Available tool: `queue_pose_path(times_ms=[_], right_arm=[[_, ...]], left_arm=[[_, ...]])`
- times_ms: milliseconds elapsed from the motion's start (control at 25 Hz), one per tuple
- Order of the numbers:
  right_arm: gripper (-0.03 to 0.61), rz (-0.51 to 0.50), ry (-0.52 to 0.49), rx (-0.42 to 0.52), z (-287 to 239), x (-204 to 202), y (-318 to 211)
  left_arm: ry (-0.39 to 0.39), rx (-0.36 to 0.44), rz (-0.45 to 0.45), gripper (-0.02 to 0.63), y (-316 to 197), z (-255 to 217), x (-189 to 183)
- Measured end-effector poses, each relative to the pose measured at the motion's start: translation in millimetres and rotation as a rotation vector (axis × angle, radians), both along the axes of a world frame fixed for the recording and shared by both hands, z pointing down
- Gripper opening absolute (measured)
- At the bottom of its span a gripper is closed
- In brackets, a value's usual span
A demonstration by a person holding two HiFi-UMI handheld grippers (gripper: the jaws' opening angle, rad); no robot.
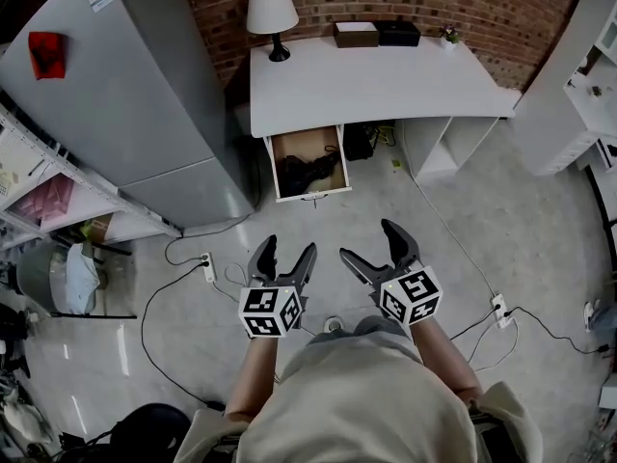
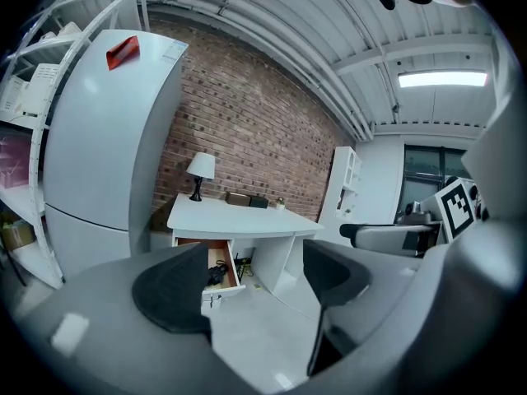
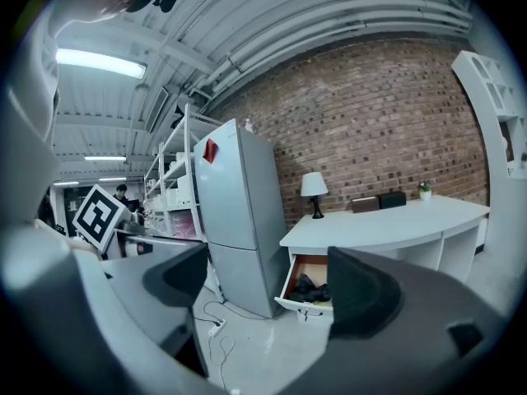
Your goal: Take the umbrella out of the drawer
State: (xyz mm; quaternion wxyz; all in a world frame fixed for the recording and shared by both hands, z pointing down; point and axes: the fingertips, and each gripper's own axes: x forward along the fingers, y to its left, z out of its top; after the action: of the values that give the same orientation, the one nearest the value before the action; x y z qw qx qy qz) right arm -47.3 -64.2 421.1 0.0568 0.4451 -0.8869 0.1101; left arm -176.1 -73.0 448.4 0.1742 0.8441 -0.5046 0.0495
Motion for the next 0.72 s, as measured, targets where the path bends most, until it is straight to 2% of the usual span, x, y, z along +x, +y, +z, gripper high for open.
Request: queue_pose_path(times_ms=[520, 720], right_arm=[[0.426, -0.017, 0.023, -0.095, 25.0, 7.1, -63.8], [0.426, -0.040, 0.041, -0.088, 23.7, 17.5, -99.1]], left_arm=[[0.006, -0.076, -0.018, 0.345, -71.0, 25.8, 1.3], [0.001, -0.084, -0.034, 0.345, -104.8, 29.6, 10.2]])
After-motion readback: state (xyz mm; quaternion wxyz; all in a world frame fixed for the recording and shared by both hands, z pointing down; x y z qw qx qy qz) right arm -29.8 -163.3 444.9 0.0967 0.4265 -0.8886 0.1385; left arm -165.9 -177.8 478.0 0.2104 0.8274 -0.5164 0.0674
